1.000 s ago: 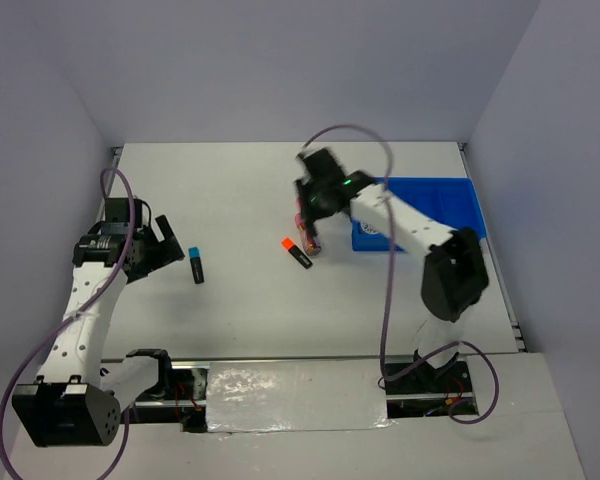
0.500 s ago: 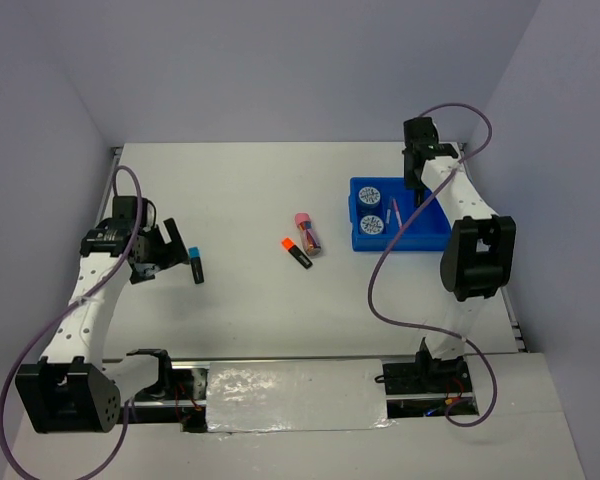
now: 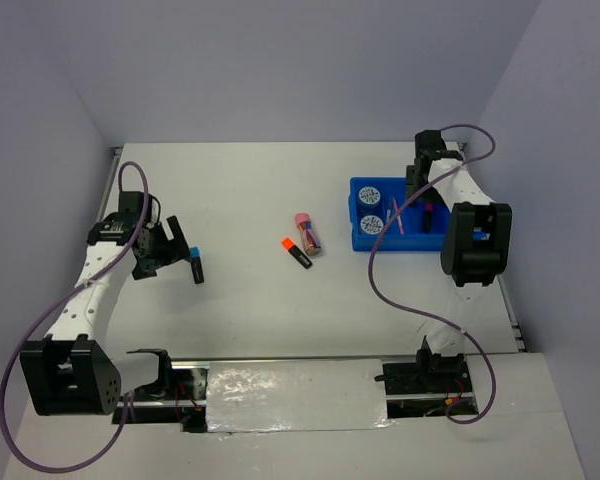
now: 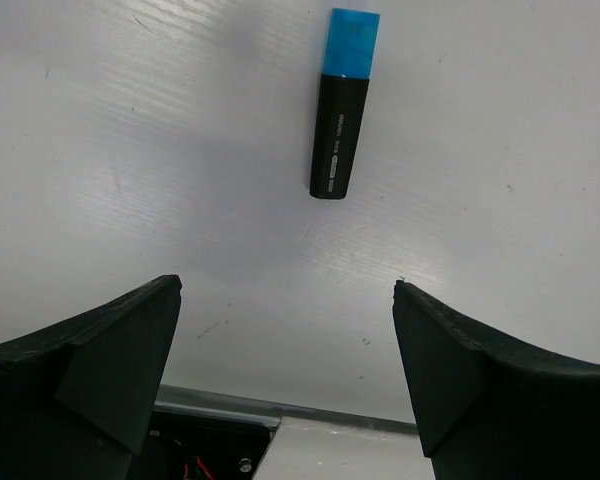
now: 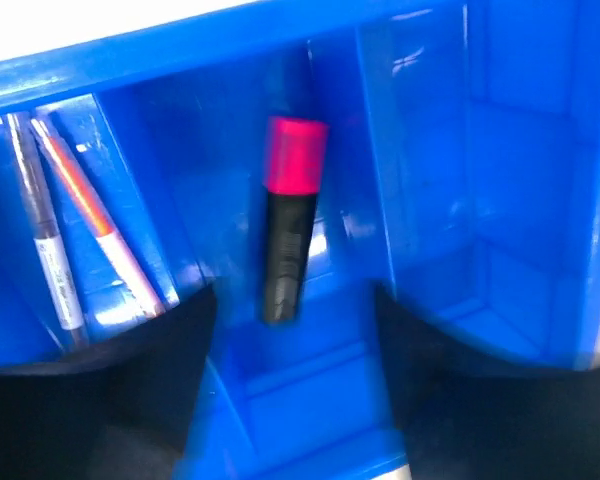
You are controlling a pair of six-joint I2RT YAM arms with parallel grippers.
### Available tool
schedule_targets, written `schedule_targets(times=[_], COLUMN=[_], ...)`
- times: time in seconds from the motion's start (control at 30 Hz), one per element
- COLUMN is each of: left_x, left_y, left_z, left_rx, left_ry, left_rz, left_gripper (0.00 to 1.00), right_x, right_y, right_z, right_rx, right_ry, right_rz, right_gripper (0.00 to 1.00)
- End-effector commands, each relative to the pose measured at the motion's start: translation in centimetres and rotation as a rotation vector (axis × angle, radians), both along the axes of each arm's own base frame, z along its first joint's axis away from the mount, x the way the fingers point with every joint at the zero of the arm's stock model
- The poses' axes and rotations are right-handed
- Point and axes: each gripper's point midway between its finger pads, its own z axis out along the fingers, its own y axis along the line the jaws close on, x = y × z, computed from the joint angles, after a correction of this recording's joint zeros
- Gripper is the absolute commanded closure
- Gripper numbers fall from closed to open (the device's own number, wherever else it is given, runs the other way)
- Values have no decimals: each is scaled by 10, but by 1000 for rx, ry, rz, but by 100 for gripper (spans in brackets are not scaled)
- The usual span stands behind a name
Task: Sort the stationery into containers
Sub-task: Place the pen in the storage box, then pick up the pen from the center of the board.
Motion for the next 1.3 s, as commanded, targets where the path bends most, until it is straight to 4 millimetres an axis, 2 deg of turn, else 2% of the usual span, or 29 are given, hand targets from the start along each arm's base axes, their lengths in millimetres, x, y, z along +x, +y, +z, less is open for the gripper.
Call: schedule_targets(times=[0.0, 0.03, 0.17, 0.23, 0.3, 0.33, 0.37, 0.4, 0.43, 0.5, 0.57, 0.6, 0.63, 0.7, 0.83, 0.9, 0.97, 1.0, 1.03, 1.07, 1.13, 1.17, 1.23, 1.27], left_x=[17, 20, 37, 40, 44, 45, 45, 46, 48, 48, 52, 53, 56, 57, 52, 45, 40, 40, 40, 39, 47, 55, 60, 58], left_y=[3, 3, -1, -5, -11, -13, -15, -15, -17, -21, -23, -24, -24, -24, -29, -30, -36, -41, -48, -58, -81, -103, -138, -164], left_z=[2, 2, -15, -27, -44, -49, -59, -65, -69, -82, -93, -97, -103, -111, -134, -141, -146, -146, -145, -143, -120, -96, -61, -23], left_rx=[10, 11, 0, 11, 30, 34, 40, 59, 52, 47, 48, 48, 47, 61, 83, 100, 102, 88, 67, 21, -61, -166, -326, -461], left_ry=[-48, -51, -33, -7, 35, 48, 75, 85, 89, 119, 122, 126, 129, 141, 195, 216, 223, 217, 207, 199, 106, -1, -145, -278], left_rz=[-12, -12, -10, -13, -27, -25, -27, -25, -21, -21, -12, -5, 11, 26, 56, 68, 57, 42, 16, -24, -107, -197, -346, -466], left_gripper=[1, 1, 3, 4, 6, 6, 8, 10, 10, 11, 16, 17, 26, 27, 40, 57, 71, 94, 100, 100, 100, 100, 100, 100], right_x=[12, 13, 11, 4, -1, -8, -15, -20, -27, -37, -50, -56, -63, -74, -88, -93, -98, -99, -103, -108, -114, -116, -121, -121], right_y=[6, 9, 27, 65, 84, 95, 113, 122, 129, 155, 170, 185, 193, 211, 222, 227, 235, 238, 246, 257, 269, 275, 284, 287], right_z=[27, 35, 80, 103, 117, 114, 128, 127, 138, 145, 154, 154, 166, 175, 209, 222, 226, 226, 226, 223, 222, 219, 216, 212], right_rx=[42, 59, 109, 153, 178, 192, 221, 242, 261, 328, 386, 425, 452, 517, 598, 633, 681, 713, 770, 843, 953, 997, 1097, 1121], right_ry=[-63, -81, -175, -223, -264, -258, -294, -291, -316, -332, -356, -363, -397, -418, -497, -526, -532, -527, -517, -506, -493, -515, -499, -510], right_rz=[-4, -13, 12, 103, 155, 185, 235, 260, 282, 345, 390, 442, 478, 527, 568, 592, 610, 613, 620, 659, 645, 660, 612, 605], right_gripper=[24, 1, 0, 0, 0, 0, 0, 0, 0, 0, 0, 0, 0, 0, 0, 0, 0, 0, 0, 0, 0, 0, 0, 0])
